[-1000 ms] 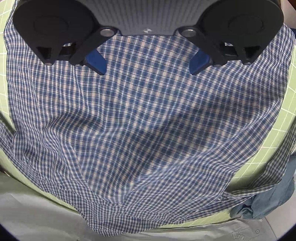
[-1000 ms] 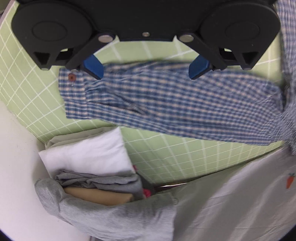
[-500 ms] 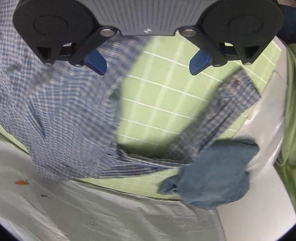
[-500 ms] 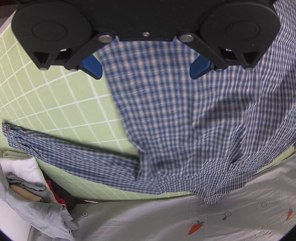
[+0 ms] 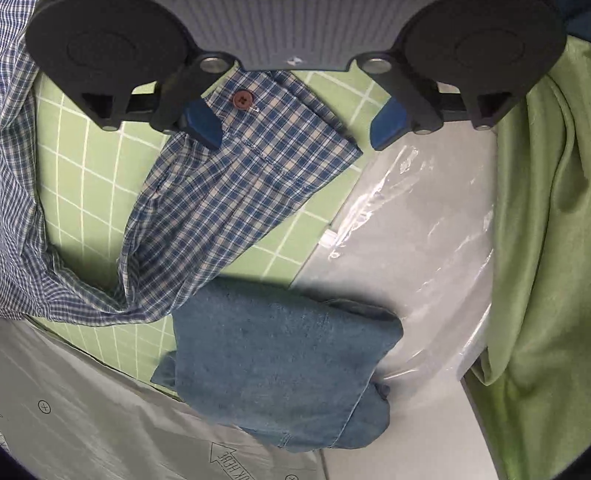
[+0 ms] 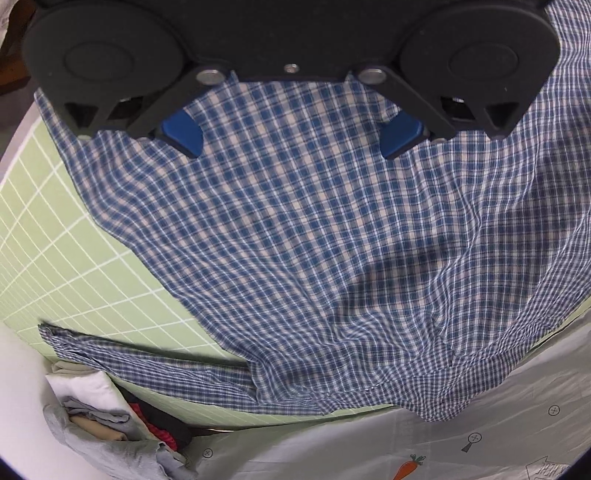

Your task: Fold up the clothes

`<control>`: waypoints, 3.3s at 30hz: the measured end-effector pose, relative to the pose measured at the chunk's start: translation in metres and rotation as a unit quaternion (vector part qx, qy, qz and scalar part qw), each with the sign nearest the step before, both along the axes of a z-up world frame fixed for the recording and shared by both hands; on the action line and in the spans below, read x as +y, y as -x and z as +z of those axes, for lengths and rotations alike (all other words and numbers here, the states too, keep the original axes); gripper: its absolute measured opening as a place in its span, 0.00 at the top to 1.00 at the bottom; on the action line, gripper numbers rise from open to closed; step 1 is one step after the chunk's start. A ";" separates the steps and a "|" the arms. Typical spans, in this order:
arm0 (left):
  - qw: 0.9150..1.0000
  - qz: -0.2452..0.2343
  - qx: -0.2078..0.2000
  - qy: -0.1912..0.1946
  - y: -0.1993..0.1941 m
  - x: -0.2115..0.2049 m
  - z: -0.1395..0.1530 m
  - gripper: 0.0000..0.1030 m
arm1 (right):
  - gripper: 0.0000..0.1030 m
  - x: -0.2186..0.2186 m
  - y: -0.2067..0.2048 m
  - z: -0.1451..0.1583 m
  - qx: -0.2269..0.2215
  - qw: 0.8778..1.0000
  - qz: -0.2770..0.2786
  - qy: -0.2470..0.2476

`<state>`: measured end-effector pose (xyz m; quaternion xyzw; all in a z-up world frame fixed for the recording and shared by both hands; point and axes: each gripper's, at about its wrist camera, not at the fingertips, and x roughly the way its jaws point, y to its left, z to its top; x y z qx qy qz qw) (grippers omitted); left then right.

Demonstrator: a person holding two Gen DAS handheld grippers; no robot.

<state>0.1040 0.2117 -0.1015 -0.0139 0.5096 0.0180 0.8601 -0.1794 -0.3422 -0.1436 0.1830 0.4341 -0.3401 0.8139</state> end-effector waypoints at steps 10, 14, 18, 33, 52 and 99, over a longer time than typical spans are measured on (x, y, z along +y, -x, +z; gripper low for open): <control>0.998 -0.054 -0.019 0.006 0.000 -0.008 -0.007 0.99 | 0.00 0.009 -0.004 0.000 0.005 1.000 -0.013 -0.002; 0.998 -0.042 -0.038 0.003 -0.004 0.007 0.006 1.00 | 0.00 0.014 -0.003 -0.001 0.001 1.000 -0.020 0.003; 0.995 -0.022 -0.092 -0.010 -0.006 0.028 0.045 1.00 | 0.00 0.015 -0.002 -0.002 -0.003 1.000 -0.026 0.006; 0.996 -0.004 -0.078 0.034 -0.005 0.032 0.057 0.74 | 0.00 0.014 0.000 0.004 0.013 1.000 0.005 0.014; 0.969 -0.235 0.032 0.064 0.070 -0.178 0.005 0.31 | 0.60 -0.114 0.057 0.012 -0.001 0.999 0.035 -0.008; 0.989 -0.146 0.018 -0.013 0.052 -0.417 0.027 0.27 | 0.39 -0.448 0.039 -0.001 0.019 0.982 -0.163 0.090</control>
